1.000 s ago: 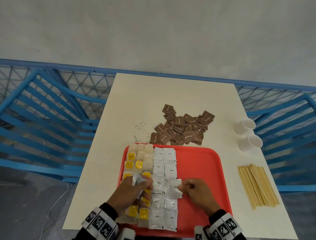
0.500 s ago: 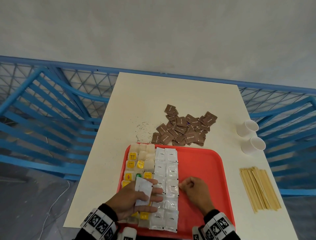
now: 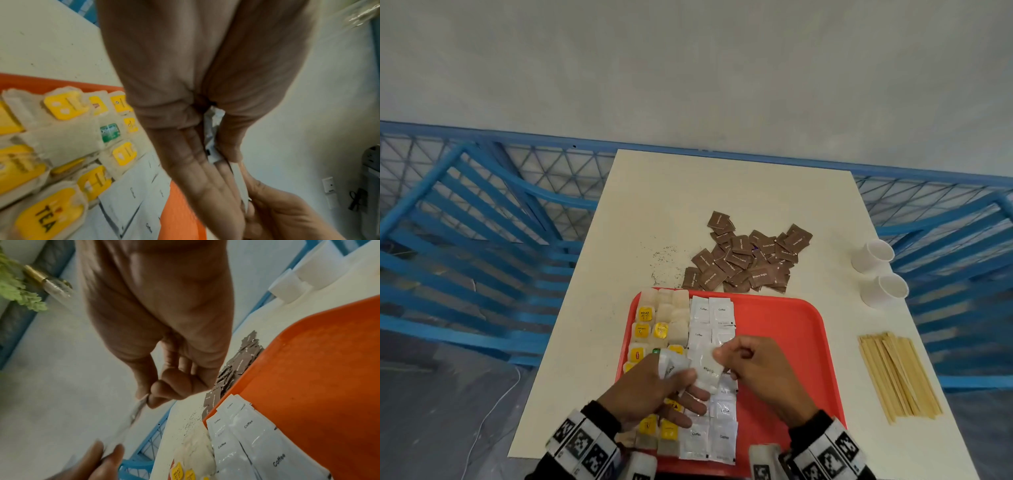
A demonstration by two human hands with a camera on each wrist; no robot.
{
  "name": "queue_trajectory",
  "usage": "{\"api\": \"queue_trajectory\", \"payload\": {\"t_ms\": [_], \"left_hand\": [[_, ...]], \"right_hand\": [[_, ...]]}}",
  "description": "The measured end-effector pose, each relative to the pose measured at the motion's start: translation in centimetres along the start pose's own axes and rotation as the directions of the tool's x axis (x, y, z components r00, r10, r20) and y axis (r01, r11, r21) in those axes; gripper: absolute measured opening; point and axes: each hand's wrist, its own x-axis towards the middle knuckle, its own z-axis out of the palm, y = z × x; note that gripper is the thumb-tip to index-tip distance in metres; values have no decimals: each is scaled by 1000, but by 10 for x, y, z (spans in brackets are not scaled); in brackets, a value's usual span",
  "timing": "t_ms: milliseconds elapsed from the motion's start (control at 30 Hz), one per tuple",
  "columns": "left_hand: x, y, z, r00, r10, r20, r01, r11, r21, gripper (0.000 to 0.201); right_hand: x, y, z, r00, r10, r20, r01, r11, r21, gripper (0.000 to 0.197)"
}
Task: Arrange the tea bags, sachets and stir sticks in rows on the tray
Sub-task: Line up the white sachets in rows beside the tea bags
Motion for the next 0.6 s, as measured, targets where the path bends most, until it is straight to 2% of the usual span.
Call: {"api": "queue_trajectory", "payload": {"t_ms": [100, 200, 233, 300, 367, 400, 500, 600], "left_hand": [[-1, -2, -4, 995, 52, -89, -48, 998, 40, 24], [2, -5, -4, 979, 108, -171, -100, 993, 57, 23], [3, -4, -6, 971, 132, -201, -118, 990, 79, 21], [6, 2, -10, 957, 196, -216, -160, 972, 171, 17], [9, 12, -12, 950, 272, -156, -210, 922, 325, 14], [11, 17, -12, 942, 312, -119, -239, 879, 413, 12], [18, 29, -9, 913, 408, -26, -319, 749, 581, 13], [24, 33, -4, 896, 437, 77, -378, 662, 648, 11]], "right_hand": [[0, 3, 1, 998, 49, -30, -45, 992, 115, 23], [0, 4, 0, 997, 80, 9, -80, 986, 149, 23], [-1, 3, -2, 994, 86, 60, -93, 989, 116, 21], [-2, 2, -9, 974, 87, 207, -66, 992, -104, 21], [0, 0, -16, 947, 99, 307, 14, 938, -347, 28], [3, -2, -19, 948, 93, 305, 44, 909, -415, 32], [7, -18, -21, 979, -67, 194, 150, 880, -452, 29], [9, -23, -11, 965, -182, 190, 248, 871, -424, 19]]}}
